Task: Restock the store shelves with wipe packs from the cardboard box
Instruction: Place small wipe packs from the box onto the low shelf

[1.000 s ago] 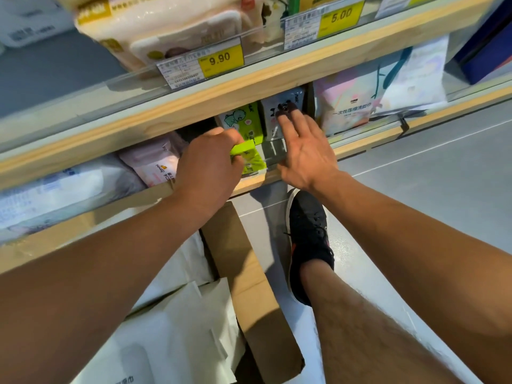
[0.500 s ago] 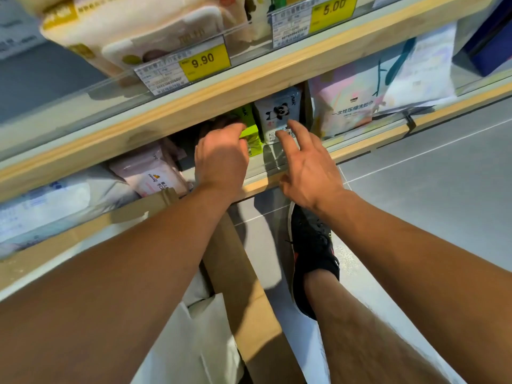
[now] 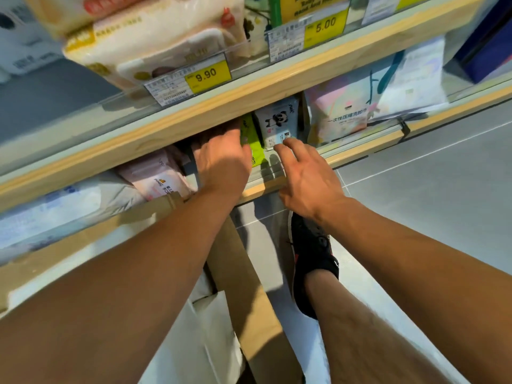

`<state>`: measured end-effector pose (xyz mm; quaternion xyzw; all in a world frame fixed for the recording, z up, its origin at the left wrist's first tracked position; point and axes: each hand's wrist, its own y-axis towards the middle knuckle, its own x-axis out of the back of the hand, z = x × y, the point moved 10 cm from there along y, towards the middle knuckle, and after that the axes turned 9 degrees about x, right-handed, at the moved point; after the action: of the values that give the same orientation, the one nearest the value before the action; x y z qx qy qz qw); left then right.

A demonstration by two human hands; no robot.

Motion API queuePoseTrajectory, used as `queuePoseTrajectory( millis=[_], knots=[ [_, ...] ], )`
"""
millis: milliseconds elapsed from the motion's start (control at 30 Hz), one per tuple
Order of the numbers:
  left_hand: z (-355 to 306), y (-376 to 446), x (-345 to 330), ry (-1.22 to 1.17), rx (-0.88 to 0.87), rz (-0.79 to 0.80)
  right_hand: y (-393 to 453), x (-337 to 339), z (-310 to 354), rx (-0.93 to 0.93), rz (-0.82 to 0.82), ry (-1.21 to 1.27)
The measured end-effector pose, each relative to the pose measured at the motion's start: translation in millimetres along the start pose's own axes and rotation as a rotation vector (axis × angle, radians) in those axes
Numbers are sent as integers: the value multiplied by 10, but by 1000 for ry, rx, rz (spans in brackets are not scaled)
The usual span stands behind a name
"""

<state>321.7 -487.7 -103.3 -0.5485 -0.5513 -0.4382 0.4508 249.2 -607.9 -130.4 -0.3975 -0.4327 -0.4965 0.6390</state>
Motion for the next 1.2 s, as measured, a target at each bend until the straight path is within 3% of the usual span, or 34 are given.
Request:
queuePoseTrajectory(
  millis=[200,433,800,1200],
  knots=[
    [52,-607,321,74,-248,130,-262,641,418,125,127,-210],
    [401,-1345,1386,122,-377,65,-555,1374,1338,157,98,-273],
    [2064,-2123,2345,82,-255,18,-893,1265,3203,359,117,-274],
    [3954,-2480,2250,24,40,84,-706,271,4842,630,309,-277]
  ],
)
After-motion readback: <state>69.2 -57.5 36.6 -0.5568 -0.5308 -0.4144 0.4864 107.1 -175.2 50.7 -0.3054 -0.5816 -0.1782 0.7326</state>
